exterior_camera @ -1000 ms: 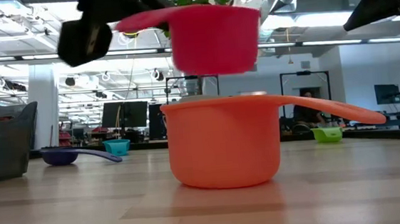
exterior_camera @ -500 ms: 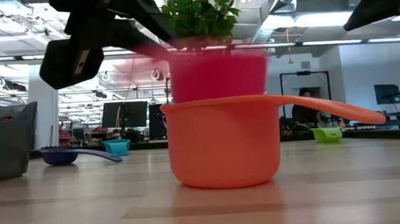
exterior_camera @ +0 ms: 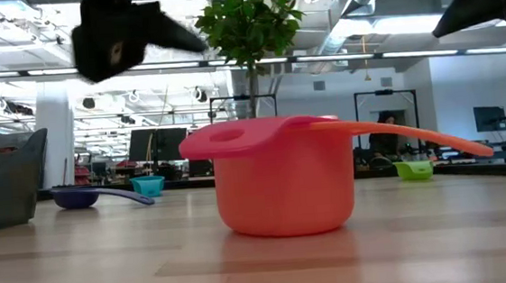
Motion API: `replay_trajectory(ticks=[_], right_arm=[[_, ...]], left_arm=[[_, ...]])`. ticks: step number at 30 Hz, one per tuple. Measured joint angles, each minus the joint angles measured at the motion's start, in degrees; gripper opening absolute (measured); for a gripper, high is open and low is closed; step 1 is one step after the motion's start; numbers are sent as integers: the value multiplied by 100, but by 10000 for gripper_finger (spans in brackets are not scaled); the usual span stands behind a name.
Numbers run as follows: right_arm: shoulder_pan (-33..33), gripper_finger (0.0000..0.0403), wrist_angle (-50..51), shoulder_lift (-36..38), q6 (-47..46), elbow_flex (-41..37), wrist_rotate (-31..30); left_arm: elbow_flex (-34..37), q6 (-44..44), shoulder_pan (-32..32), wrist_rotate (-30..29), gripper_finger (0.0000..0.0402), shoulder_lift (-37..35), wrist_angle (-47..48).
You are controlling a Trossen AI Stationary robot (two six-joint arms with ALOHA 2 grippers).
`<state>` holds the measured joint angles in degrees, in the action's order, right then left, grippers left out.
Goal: Nest measuring cups in basket
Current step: Stack the red measuring cup on top of the orange measuring cup
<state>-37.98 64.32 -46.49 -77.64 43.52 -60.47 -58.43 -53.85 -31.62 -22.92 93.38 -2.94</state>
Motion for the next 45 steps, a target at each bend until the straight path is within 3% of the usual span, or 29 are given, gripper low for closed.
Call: replay_trajectory(ticks=[5, 11, 18, 28, 36, 45], right_arm=[[1, 19, -862, -670, 465, 1, 560], [130, 13, -2558, -1724, 1399, 1, 1530], [257, 13, -4161, -2818, 1912, 9, 2643], [258, 12, -4766, -4230, 1924, 707, 3292], [373, 12, -4785, -5182, 2107, 1421, 3835], [440, 13, -4824, -5884, 2417, 2024, 4328]], left_arm=[[-7, 1805, -333, 565, 134, -55, 549], [-4, 1880, -543, 943, 82, -52, 1180], [-7, 2158, -530, 1307, 11, 505, 156], [-9, 2450, -354, 1401, 1, 1184, -949], [-17, 2555, -199, 1816, 0, 1380, -1191], [-147, 2493, -17, 1906, 0, 1908, -1488]])
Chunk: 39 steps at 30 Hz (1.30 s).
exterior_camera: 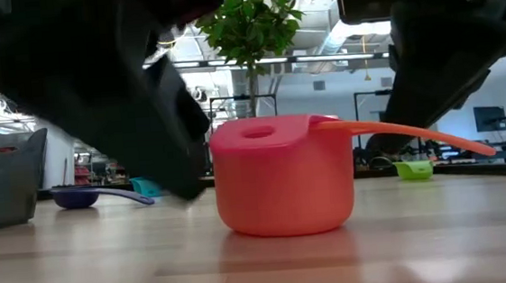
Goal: Nest measuring cups in basket
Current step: Stack the red measuring cup on top of the orange measuring cup, then stack the blue measuring cup on top of the red measuring cup
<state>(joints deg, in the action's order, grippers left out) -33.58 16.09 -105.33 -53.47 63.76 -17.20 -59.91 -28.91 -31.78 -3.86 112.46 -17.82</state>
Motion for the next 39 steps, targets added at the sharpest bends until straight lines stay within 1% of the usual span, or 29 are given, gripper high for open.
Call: replay_trajectory(ticks=[2, 4, 6, 8, 12, 16, 24, 29, 32, 35, 39], right_arm=[[9, 13, -50, -102, 18, 97, 93], [33, 12, -15, -127, 78, 132, 224], [35, 12, -109, -193, 120, 208, 369], [35, 12, -75, -187, 152, 223, 383], [75, 12, -247, -186, 265, 280, 416], [132, 12, -304, -186, 302, 296, 501], [184, 12, -132, -186, 389, 300, 491], [223, 27, 271, -184, 362, 302, 478], [225, 39, 600, -129, 313, 301, 280], [206, 48, 918, 52, 254, 299, -197], [131, 55, 1440, 526, 249, 291, -865]], left_arm=[[-128, 80, 33, -10, 0, 114, -165], [-196, 187, 41, -43, 0, 117, -56], [-254, 310, 73, -106, 0, 157, -160], [-313, 424, 117, -141, 0, 155, -166], [-377, 423, 235, -230, 0, 151, -205], [-414, 246, 328, -266, 0, 151, -219], [-414, 273, 355, -260, 0, 151, 29], [-413, 334, 369, -245, 0, 109, 120], [-412, 331, 384, -247, 0, -44, 363], [-412, 338, 382, -408, 0, -300, 753], [-410, 341, 353, -785, 0, -699, 1332]])
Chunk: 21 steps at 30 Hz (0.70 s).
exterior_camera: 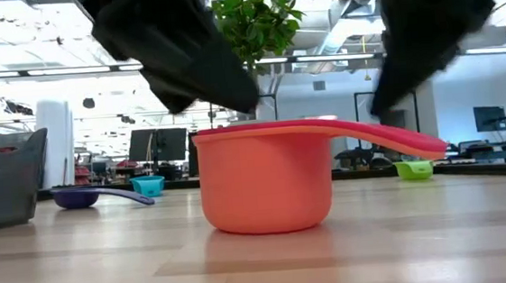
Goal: Nest measuring cups in basket
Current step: Stack the blue measuring cup on top of the red measuring cup
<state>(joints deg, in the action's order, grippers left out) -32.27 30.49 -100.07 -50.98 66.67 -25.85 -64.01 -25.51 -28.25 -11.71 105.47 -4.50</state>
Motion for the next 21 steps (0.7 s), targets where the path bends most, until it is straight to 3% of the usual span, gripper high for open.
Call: replay_trajectory(ticks=[6, 12, 18, 21], right_arm=[[-201, 56, 999, 872, -484, -203, -926], [-527, 56, 2232, 1633, -1825, -566, -1602], [-921, 56, 3214, 2304, -3539, -1053, -1848], [-1054, 56, 3577, 2469, -4198, -1207, -1801]], left_arm=[[-2, 52, -41, -459, 0, -479, 472], [2, 240, -114, -657, 0, -865, 724], [4, 172, -101, -1590, 0, -1313, 1456], [4, 240, -57, -1711, 0, -1534, 1643]])
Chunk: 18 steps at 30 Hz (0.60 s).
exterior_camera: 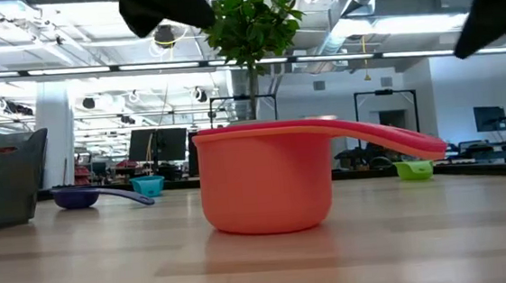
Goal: Nest measuring cups in basket
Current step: Stack the blue measuring cup on top of the red measuring cup
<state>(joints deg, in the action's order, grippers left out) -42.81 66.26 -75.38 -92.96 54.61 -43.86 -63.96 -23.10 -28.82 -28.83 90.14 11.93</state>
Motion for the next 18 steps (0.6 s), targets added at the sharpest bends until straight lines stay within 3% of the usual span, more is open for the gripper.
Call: replay_trajectory(ticks=[9, 18], right_arm=[[-227, 57, 81, 6, -623, -264, 513], [150, 57, 270, 7, -419, -262, 534]], left_arm=[[360, 384, 506, 2, 0, -148, 27], [1041, -298, 1869, 376, 0, -322, -429]])
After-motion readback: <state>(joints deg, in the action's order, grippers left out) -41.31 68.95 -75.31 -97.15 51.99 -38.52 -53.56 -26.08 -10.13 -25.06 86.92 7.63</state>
